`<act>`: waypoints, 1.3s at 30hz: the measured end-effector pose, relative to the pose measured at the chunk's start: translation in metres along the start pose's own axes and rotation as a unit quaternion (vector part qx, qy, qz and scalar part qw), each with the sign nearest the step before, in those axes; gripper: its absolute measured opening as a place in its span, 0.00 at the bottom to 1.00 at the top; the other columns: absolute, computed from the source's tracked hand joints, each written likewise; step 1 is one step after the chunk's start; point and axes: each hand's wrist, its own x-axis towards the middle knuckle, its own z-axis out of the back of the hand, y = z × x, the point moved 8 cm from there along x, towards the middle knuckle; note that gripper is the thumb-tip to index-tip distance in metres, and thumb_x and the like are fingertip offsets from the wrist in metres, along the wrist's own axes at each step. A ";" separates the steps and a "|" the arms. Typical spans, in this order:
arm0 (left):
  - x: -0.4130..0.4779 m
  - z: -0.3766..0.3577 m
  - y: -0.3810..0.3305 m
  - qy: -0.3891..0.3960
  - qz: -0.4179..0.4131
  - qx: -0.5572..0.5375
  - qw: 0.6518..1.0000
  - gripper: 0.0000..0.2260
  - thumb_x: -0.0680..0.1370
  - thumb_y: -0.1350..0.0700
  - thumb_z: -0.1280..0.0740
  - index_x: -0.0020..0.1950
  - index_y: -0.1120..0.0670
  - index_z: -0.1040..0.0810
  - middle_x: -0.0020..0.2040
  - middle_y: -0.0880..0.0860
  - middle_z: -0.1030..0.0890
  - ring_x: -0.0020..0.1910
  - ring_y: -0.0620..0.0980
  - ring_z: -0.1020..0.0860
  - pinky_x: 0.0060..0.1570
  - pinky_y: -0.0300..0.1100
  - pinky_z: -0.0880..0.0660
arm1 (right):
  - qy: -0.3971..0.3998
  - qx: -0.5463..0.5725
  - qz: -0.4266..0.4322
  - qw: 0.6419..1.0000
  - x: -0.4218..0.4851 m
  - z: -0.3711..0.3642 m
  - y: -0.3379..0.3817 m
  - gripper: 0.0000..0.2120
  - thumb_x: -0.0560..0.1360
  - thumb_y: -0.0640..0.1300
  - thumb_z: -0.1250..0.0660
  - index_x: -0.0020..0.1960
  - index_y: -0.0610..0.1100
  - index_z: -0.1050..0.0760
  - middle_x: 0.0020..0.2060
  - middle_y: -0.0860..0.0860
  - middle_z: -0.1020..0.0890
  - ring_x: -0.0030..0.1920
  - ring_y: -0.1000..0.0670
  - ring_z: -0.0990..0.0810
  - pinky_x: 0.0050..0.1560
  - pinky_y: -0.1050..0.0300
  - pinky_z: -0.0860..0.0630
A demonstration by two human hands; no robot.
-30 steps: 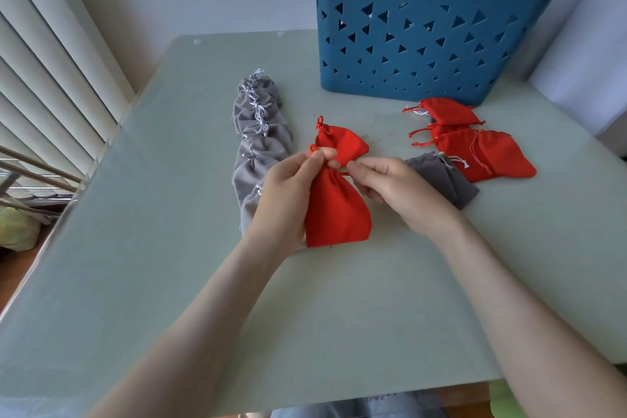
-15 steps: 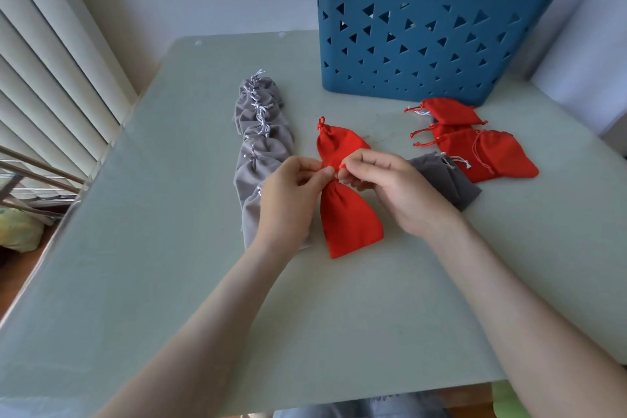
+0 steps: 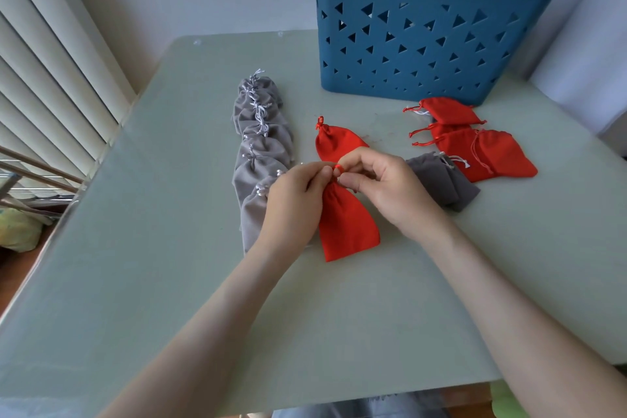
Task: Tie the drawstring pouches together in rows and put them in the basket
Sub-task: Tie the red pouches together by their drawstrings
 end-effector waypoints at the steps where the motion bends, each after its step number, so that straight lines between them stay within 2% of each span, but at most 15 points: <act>1: 0.000 0.001 0.001 -0.006 0.004 -0.001 1.000 0.10 0.81 0.59 0.39 0.52 0.53 0.18 0.45 0.49 0.16 0.47 0.47 0.20 0.51 0.42 0.26 | -0.007 -0.010 -0.001 1.000 0.000 0.001 0.000 0.12 0.74 0.33 0.32 0.44 0.50 0.24 0.36 0.53 0.19 0.41 0.57 0.22 0.51 0.57 0.26; 4: -0.001 0.005 0.006 -0.038 0.029 -0.045 0.998 0.05 0.80 0.58 0.37 0.50 0.50 0.22 0.41 0.46 0.17 0.41 0.45 0.20 0.42 0.36 0.27 | -0.021 -0.032 -0.001 0.999 -0.001 0.002 0.003 0.13 0.73 0.35 0.30 0.48 0.50 0.28 0.33 0.55 0.19 0.40 0.55 0.23 0.52 0.54 0.28; 6: -0.001 0.007 0.007 -0.051 0.037 -0.067 0.996 0.04 0.79 0.58 0.35 0.46 0.50 0.25 0.38 0.45 0.19 0.37 0.43 0.22 0.38 0.35 0.28 | -0.028 -0.035 0.000 0.999 -0.001 0.002 0.003 0.14 0.72 0.35 0.30 0.52 0.49 0.28 0.33 0.57 0.19 0.40 0.56 0.23 0.52 0.58 0.28; 8: -0.001 0.007 0.006 -0.047 0.032 -0.061 0.997 0.05 0.79 0.58 0.34 0.44 0.50 0.24 0.39 0.47 0.18 0.38 0.45 0.22 0.41 0.37 0.28 | -0.027 -0.049 0.006 0.998 -0.001 0.000 0.004 0.15 0.73 0.35 0.30 0.55 0.49 0.27 0.32 0.57 0.20 0.39 0.59 0.24 0.49 0.63 0.30; 10: -0.001 0.006 0.003 -0.040 0.026 -0.045 0.998 0.05 0.79 0.58 0.35 0.44 0.51 0.22 0.40 0.48 0.18 0.40 0.46 0.22 0.41 0.35 0.28 | -0.026 -0.064 0.008 0.998 0.000 -0.002 0.004 0.14 0.73 0.34 0.30 0.51 0.51 0.24 0.33 0.56 0.20 0.39 0.60 0.24 0.46 0.67 0.30; 13: -0.003 0.004 0.001 -0.034 0.017 -0.013 0.999 0.06 0.79 0.58 0.36 0.46 0.53 0.20 0.40 0.52 0.18 0.39 0.46 0.23 0.35 0.30 0.31 | -0.037 -0.072 0.002 0.997 0.000 -0.001 0.000 0.15 0.72 0.35 0.30 0.46 0.55 0.24 0.36 0.55 0.19 0.40 0.59 0.21 0.49 0.63 0.26; 16: -0.003 0.004 -0.003 -0.029 -0.006 0.028 0.999 0.07 0.80 0.58 0.37 0.47 0.55 0.19 0.39 0.51 0.18 0.40 0.46 0.23 0.39 0.33 0.31 | -0.048 -0.080 0.002 0.996 -0.001 0.001 -0.002 0.09 0.72 0.35 0.29 0.45 0.48 0.23 0.36 0.56 0.18 0.40 0.62 0.20 0.48 0.66 0.26; 19: -0.004 0.001 -0.006 -0.017 -0.030 0.048 0.998 0.06 0.78 0.57 0.35 0.47 0.55 0.19 0.42 0.50 0.17 0.44 0.48 0.22 0.44 0.38 0.30 | -0.068 -0.091 0.005 0.993 -0.001 0.004 -0.003 0.04 0.72 0.38 0.28 0.44 0.42 0.23 0.37 0.55 0.17 0.40 0.61 0.19 0.47 0.64 0.25; 21: -0.004 0.001 -0.008 -0.018 -0.037 0.044 0.998 0.03 0.77 0.56 0.32 0.45 0.54 0.20 0.41 0.50 0.17 0.44 0.47 0.22 0.45 0.38 0.29 | -0.076 -0.120 0.018 0.990 -0.002 0.005 -0.001 0.05 0.72 0.39 0.28 0.43 0.45 0.23 0.37 0.55 0.17 0.40 0.60 0.19 0.45 0.61 0.26; 24: -0.005 0.003 -0.011 -0.029 -0.053 0.061 0.996 0.04 0.77 0.57 0.32 0.42 0.55 0.22 0.37 0.47 0.19 0.39 0.42 0.24 0.39 0.31 0.32 | -0.073 -0.136 0.029 0.988 -0.002 0.003 0.001 0.06 0.73 0.39 0.28 0.42 0.45 0.24 0.37 0.54 0.16 0.41 0.57 0.18 0.45 0.60 0.25; 27: -0.004 0.007 -0.011 -0.047 -0.045 0.041 0.997 0.06 0.78 0.57 0.34 0.42 0.56 0.22 0.34 0.44 0.20 0.36 0.39 0.25 0.36 0.29 0.33 | -0.066 -0.111 0.017 0.992 -0.001 0.002 0.001 0.04 0.73 0.39 0.28 0.43 0.41 0.24 0.37 0.53 0.16 0.42 0.57 0.18 0.46 0.62 0.25; 29: -0.003 0.010 -0.010 -0.057 -0.035 0.023 0.997 0.06 0.78 0.57 0.34 0.42 0.55 0.22 0.32 0.42 0.21 0.35 0.37 0.25 0.36 0.29 0.33 | -0.051 -0.078 0.011 0.996 -0.001 0.000 0.001 0.04 0.74 0.36 0.31 0.44 0.43 0.25 0.35 0.55 0.17 0.41 0.58 0.18 0.47 0.64 0.25; 32: -0.003 0.010 -0.011 -0.057 -0.029 0.002 0.998 0.06 0.78 0.58 0.34 0.42 0.54 0.22 0.30 0.36 0.21 0.33 0.35 0.24 0.36 0.28 0.32 | -0.036 -0.062 0.011 0.997 0.000 -0.002 0.001 0.10 0.76 0.34 0.34 0.43 0.48 0.27 0.33 0.56 0.20 0.39 0.60 0.21 0.49 0.64 0.26; 34: -0.003 0.010 -0.012 -0.055 -0.037 -0.007 0.998 0.05 0.78 0.59 0.34 0.42 0.55 0.22 0.31 0.38 0.20 0.34 0.35 0.24 0.37 0.27 0.32 | -0.023 -0.045 -0.001 0.999 0.001 -0.003 -0.001 0.10 0.77 0.35 0.35 0.43 0.49 0.27 0.32 0.56 0.22 0.39 0.59 0.22 0.50 0.63 0.26; 39: -0.003 0.005 -0.011 -0.027 -0.031 -0.037 0.998 0.06 0.78 0.60 0.34 0.41 0.54 0.22 0.32 0.40 0.20 0.33 0.37 0.24 0.39 0.31 0.29 | -0.008 -0.017 -0.002 1.000 0.001 -0.001 0.001 0.11 0.77 0.33 0.38 0.42 0.48 0.28 0.32 0.56 0.26 0.36 0.59 0.28 0.42 0.69 0.32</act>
